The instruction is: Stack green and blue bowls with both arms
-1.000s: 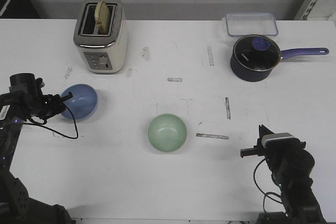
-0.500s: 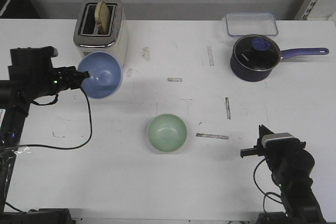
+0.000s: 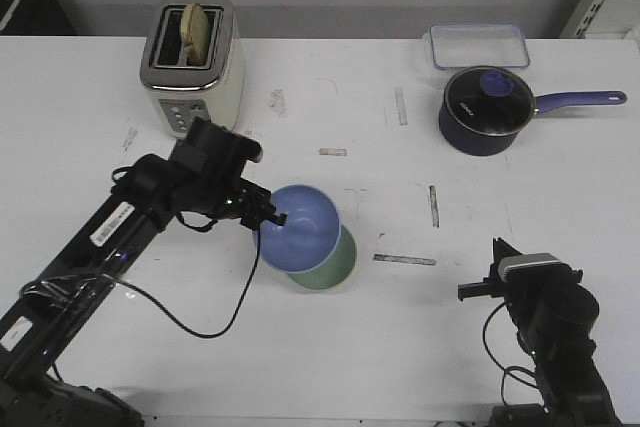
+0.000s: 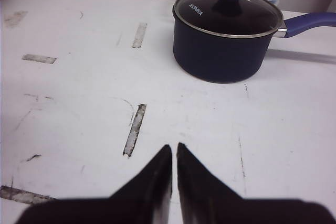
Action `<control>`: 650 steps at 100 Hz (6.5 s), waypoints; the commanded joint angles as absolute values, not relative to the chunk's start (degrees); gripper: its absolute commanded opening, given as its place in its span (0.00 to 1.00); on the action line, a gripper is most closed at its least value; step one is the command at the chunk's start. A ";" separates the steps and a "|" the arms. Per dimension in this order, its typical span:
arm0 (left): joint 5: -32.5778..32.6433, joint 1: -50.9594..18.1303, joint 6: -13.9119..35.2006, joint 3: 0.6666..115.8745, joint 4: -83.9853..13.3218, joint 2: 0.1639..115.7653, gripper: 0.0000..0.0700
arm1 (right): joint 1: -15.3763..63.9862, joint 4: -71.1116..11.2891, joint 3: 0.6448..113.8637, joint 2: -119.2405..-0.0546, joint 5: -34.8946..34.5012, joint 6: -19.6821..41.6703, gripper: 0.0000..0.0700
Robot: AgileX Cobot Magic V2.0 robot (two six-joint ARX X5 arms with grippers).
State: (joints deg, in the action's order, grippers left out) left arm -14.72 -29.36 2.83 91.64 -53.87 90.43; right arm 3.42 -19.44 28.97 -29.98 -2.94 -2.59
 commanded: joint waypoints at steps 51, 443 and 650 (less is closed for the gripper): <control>-13.67 -34.11 1.54 92.53 -50.89 103.90 0.00 | 3.51 -19.55 29.32 -30.06 -3.01 -2.37 0.01; 2.37 0.69 0.27 29.12 -16.08 11.05 0.00 | 3.51 -26.20 29.32 -2.52 0.03 2.09 0.01; 1.30 -0.71 -1.93 0.71 1.78 0.19 0.00 | -4.69 -15.03 10.61 -1.69 -0.21 1.93 0.01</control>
State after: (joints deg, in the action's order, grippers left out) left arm 1.23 -0.64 -1.61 1.96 0.95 0.30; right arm -4.56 -17.23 12.60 -2.59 -0.01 1.39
